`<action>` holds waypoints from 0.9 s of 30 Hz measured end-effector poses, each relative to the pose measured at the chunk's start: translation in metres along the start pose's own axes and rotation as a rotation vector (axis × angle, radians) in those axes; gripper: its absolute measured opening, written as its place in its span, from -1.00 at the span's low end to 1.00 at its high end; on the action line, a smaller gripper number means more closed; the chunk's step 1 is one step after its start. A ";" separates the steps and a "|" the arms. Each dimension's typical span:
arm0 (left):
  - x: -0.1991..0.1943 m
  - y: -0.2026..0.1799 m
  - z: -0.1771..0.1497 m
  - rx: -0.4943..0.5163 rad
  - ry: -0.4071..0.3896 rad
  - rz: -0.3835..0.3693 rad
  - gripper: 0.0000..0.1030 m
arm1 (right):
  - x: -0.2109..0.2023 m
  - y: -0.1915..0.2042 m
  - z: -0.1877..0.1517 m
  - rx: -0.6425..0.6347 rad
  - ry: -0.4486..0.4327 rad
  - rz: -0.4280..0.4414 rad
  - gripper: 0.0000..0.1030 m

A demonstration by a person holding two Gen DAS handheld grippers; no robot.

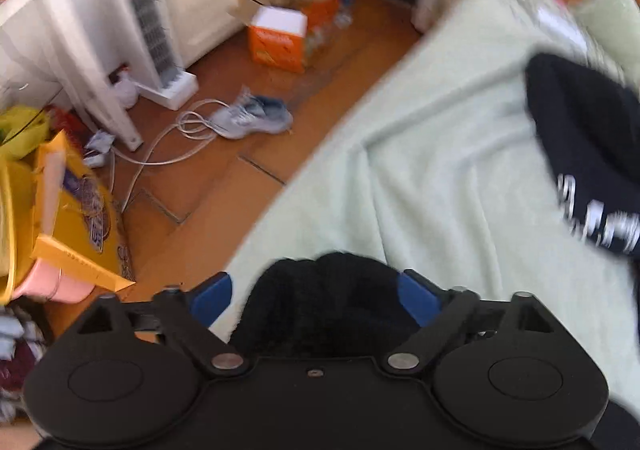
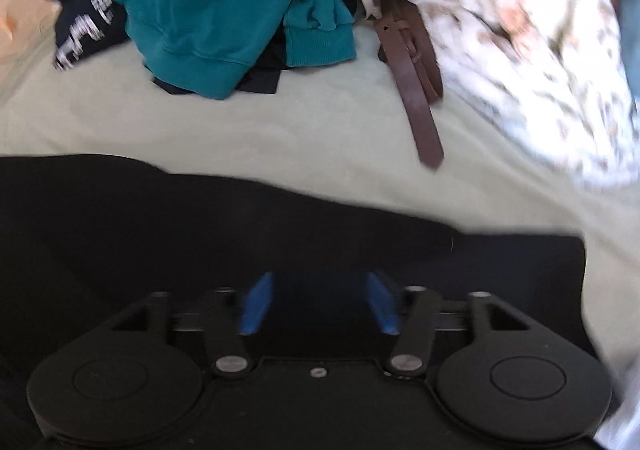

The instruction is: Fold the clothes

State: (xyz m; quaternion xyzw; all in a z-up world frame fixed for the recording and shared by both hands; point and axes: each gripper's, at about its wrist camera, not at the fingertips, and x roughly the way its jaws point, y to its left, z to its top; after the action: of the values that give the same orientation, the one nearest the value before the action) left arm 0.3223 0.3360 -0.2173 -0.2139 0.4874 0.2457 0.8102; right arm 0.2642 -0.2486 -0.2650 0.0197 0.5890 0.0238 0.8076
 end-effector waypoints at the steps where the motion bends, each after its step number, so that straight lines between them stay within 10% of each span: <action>1: -0.003 0.003 0.001 -0.015 0.000 0.000 0.83 | -0.007 -0.004 -0.008 0.024 -0.003 0.007 0.41; 8: -0.070 0.050 -0.026 -0.105 -0.043 0.071 0.84 | -0.050 -0.042 -0.073 0.207 -0.093 0.042 0.99; 27: -0.111 0.069 -0.091 -0.055 -0.023 0.072 0.89 | -0.073 -0.105 -0.097 0.236 -0.068 -0.068 0.99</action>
State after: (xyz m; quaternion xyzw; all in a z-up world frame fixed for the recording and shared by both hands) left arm 0.1731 0.3158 -0.1646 -0.2154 0.4783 0.2906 0.8002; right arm 0.1510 -0.3577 -0.2312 0.0954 0.5603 -0.0737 0.8194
